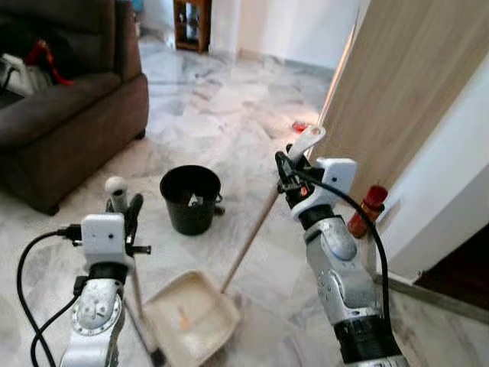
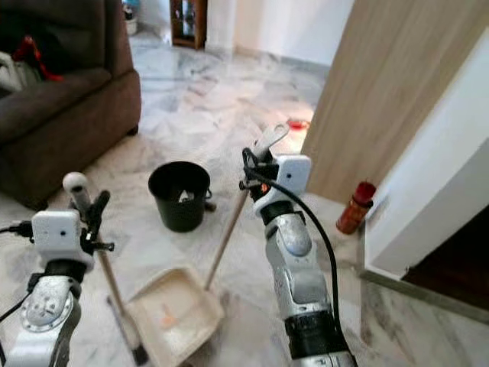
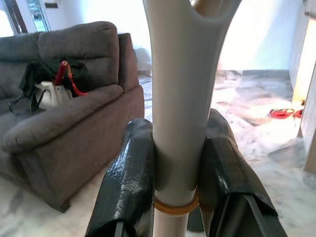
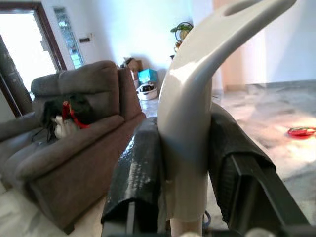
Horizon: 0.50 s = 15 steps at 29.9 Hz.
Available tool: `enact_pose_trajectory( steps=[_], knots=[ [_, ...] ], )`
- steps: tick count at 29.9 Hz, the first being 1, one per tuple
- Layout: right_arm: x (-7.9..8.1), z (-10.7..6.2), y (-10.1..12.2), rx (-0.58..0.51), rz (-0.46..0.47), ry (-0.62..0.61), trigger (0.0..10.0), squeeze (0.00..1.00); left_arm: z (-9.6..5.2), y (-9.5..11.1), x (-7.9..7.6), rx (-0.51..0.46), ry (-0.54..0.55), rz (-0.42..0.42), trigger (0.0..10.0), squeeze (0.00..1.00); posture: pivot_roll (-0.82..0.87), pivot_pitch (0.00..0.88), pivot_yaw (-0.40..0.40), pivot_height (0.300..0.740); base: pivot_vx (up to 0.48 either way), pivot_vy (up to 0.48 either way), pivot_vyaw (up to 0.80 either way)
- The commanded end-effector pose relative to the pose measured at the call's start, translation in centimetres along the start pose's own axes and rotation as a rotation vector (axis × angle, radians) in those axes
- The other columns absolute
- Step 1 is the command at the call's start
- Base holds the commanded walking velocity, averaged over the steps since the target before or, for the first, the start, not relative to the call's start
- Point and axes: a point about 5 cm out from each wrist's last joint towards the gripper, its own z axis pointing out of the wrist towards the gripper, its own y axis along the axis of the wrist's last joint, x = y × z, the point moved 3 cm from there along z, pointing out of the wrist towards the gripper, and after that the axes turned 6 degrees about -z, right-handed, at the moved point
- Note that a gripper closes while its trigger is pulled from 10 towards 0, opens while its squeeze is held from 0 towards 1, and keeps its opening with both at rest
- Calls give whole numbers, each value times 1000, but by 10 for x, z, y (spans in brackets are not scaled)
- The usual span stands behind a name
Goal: Sweep floor
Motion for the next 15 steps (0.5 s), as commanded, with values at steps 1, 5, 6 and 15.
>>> enact_pose_trajectory(
  steps=[1, 5, 6, 15],
  knots=[
    [-9, 1, 15, -52, -8, -23, 10000, 0, 2, 12, -8, -49, -17, -30, 10000, 0, 20, 26, -53, 740, 480, 0, 0],
    [-9, 1, 15, -53, -5, -21, 10000, 0, 2, 12, -9, -49, -18, -33, 10000, 0, 19, 28, -52, 740, 480, 0, 0],
    [-8, 1, 15, -53, -5, -21, 10000, 0, 2, 12, -9, -48, -17, -33, 10000, 0, 19, 29, -51, 740, 480, 0, 0],
    [-7, 2, 18, -66, 5, -7, 10000, 0, 3, 13, -7, -53, -7, -30, 10000, 0, 26, 28, -53, 740, 480, 0, 0]
  ],
)
